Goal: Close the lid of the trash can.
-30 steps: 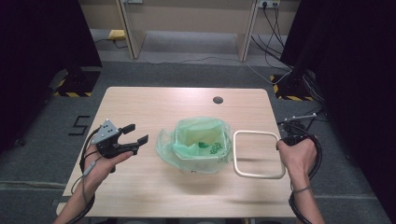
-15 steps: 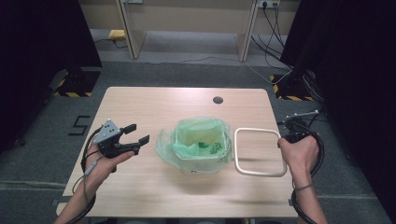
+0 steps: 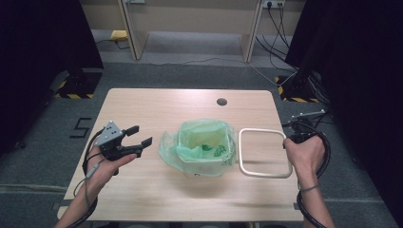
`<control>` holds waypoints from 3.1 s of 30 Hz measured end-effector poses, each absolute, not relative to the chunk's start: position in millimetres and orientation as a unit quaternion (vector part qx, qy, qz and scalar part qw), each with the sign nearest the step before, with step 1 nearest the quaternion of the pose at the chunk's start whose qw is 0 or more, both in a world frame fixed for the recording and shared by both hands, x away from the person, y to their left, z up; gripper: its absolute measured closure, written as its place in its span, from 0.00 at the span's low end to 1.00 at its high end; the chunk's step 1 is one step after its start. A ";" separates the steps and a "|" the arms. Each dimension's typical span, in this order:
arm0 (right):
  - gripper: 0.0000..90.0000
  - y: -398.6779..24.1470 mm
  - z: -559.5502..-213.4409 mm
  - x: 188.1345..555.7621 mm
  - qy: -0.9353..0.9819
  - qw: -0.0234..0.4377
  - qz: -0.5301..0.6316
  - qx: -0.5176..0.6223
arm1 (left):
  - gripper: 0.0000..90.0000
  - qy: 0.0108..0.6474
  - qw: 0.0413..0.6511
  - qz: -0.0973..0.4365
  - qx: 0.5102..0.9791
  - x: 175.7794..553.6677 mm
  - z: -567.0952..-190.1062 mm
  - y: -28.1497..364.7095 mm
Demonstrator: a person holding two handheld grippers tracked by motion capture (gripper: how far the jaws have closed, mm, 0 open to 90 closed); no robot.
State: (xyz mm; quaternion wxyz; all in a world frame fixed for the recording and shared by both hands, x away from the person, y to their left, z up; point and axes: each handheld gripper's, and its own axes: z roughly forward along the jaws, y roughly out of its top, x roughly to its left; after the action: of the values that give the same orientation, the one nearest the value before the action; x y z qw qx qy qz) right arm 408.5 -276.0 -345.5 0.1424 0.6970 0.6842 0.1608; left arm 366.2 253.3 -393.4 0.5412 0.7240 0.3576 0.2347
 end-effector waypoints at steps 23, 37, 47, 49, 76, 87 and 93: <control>0.91 -269.5 -338.0 415.4 0.688 0.142 0.162 0.694 | 0.32 0.354 0.542 0.236 0.725 365.7 -390.7 253.0; 0.91 -267.7 -334.1 417.0 0.689 0.143 0.159 0.692 | 0.32 0.353 0.543 0.235 0.724 365.2 -390.4 252.0; 0.91 -264.3 -327.9 419.7 0.689 0.143 0.163 0.692 | 0.33 0.351 0.542 0.235 0.727 365.4 -391.0 250.8; 0.91 -263.9 -326.5 420.0 0.689 0.143 0.164 0.692 | 0.32 0.351 0.542 0.235 0.726 365.2 -391.0 250.8; 0.91 -245.7 -315.7 429.1 0.694 0.133 0.174 0.686 | 0.33 0.349 0.542 0.232 0.729 365.5 -392.4 246.8; 0.91 -232.4 -316.3 433.8 0.699 0.128 0.179 0.681 | 0.33 0.346 0.542 0.231 0.730 364.4 -391.7 245.9; 0.91 -228.3 -315.5 435.0 0.699 0.128 0.179 0.680 | 0.33 0.346 0.543 0.231 0.729 364.5 -391.3 246.0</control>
State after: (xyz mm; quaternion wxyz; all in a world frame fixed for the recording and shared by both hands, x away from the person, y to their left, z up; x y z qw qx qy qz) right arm 435.0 -228.3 -315.5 0.1278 0.6802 0.6991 0.1794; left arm 364.5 246.0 -391.3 0.5431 0.7293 0.3462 0.2311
